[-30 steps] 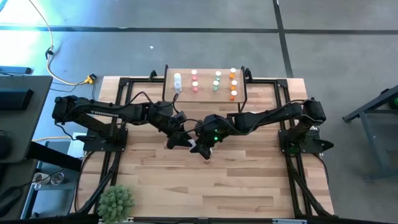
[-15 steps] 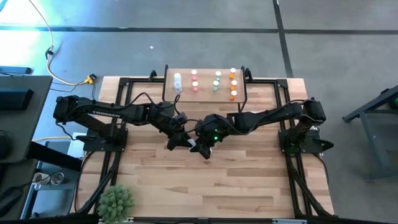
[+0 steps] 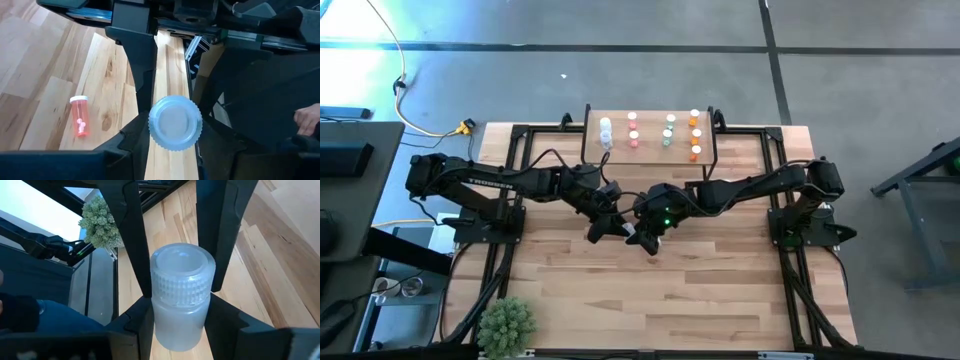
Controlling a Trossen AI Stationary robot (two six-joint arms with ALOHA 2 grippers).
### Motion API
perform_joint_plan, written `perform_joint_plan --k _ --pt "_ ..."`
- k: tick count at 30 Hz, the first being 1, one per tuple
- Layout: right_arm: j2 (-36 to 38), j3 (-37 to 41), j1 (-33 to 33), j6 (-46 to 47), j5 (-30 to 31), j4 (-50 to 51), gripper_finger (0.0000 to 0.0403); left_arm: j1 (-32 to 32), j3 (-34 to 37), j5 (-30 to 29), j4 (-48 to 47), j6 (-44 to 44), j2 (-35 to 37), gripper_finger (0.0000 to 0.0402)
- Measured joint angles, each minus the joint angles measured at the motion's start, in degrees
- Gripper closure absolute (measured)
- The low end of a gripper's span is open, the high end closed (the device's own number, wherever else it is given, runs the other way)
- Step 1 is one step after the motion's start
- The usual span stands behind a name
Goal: Pick and place medicine bottles onto shelf by color
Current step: Put the white pill bottle on the shelf aligned with the other white pill bottles
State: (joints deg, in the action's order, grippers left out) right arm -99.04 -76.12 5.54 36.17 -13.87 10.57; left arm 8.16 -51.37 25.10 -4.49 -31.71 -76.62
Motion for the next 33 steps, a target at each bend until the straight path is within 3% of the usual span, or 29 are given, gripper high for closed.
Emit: perform_joint_plan --k 4,13,26,33 --pt "0.00 0.00 0.04 -0.21 0.92 0.04 0.0265 0.00 0.01 0.00 0.00 0.33 0.00 0.0270" --pt "0.00 0.00 -0.80 2.69 1.94 0.09 0.0193 1.30 -0.01 -0.24 -0.89 1.93 0.00 0.0272" --pt "4.33 0.00 -2.59 0.86 8.19 2.66 0.0197 4.68 -0.07 -0.24 -2.75 4.01 2.06 0.0272" --pt "7.59 0.00 -5.16 -1.32 9.89 4.28 0.0197 7.52 0.02 -3.13 -6.84 7.16 4.21 0.0272"
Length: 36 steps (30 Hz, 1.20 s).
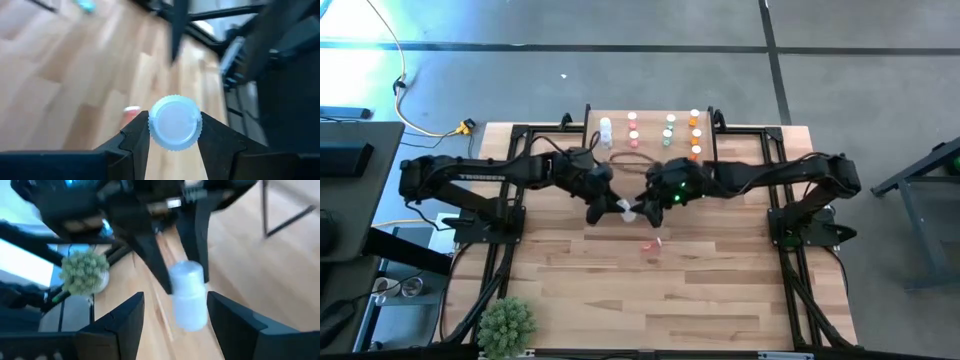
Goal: Pick and place medicine bottles onto shelf by color
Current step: Put the white pill bottle on the shelf aligned with the other white pill bottles
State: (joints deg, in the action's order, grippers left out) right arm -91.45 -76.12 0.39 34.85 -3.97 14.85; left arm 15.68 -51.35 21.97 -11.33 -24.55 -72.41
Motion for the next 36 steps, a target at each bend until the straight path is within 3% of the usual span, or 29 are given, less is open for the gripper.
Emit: perform_joint_plan --k 9,15,20,30,36 --pt "4.75 0.00 -6.52 -5.72 0.77 0.22 0.0197 3.27 -2.12 -9.40 -10.50 5.24 2.78 0.0272" --pt "7.46 0.00 -11.83 -9.88 0.73 0.53 0.0197 4.27 -8.18 -20.79 -25.50 9.61 3.77 0.0272" --pt "9.68 0.00 -16.23 -13.16 0.71 0.81 0.0197 4.61 -12.64 -28.07 -31.09 10.22 3.81 0.0272" --pt "12.27 0.00 -23.31 -17.95 0.53 0.72 0.0197 9.11 -15.04 -33.89 -31.37 11.87 3.77 0.0272" --pt "12.45 0.00 -26.74 -19.91 -1.32 0.82 0.0197 11.12 -18.84 -34.11 -32.97 13.00 2.55 0.0272"
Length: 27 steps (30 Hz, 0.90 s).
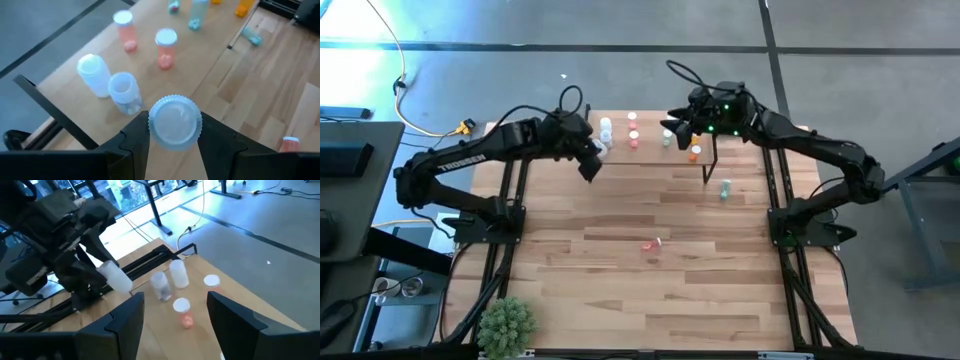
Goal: Pick and place medicine bottles onto shelf by color
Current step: Put the white pill bottle on the shelf aligned with the other white pill bottles
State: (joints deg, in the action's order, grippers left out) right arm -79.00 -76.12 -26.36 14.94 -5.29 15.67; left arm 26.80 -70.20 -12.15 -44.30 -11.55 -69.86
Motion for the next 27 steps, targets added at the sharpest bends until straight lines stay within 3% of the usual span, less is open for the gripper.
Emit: perform_joint_plan --k 11,27 --pt "0.00 0.00 -3.95 -0.02 -1.47 3.43 0.0197 1.10 -2.99 1.03 -2.38 -0.03 -5.49 0.0272" --pt "0.00 0.00 -4.43 -2.58 -1.67 5.25 0.0197 1.95 -2.97 0.94 -1.70 1.57 -12.79 0.0272"
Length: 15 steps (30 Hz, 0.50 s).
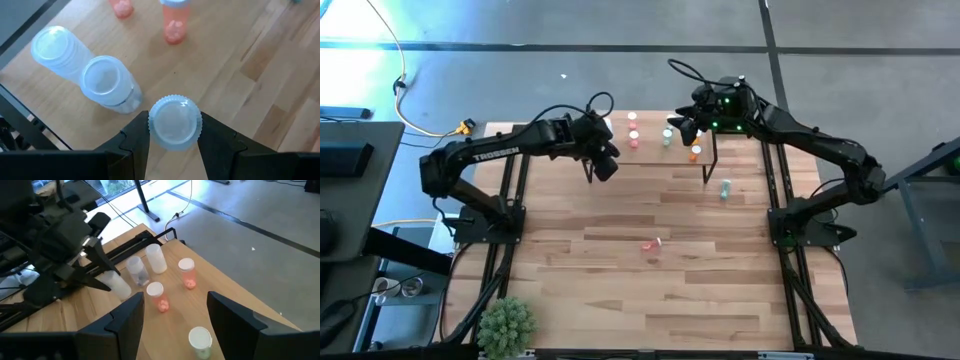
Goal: Pick and place medicine bottles onto shelf by color
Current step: Put the white pill bottle on the shelf aligned with the other white pill bottles
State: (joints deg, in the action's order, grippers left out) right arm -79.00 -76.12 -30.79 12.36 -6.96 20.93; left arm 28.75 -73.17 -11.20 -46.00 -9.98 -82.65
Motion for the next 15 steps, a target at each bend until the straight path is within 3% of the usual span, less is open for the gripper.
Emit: perform_joint_plan --k 15 --pt "0.00 0.00 0.00 -0.87 0.04 1.20 0.0197 1.29 -0.07 0.24 0.57 -0.31 -1.16 0.0267"
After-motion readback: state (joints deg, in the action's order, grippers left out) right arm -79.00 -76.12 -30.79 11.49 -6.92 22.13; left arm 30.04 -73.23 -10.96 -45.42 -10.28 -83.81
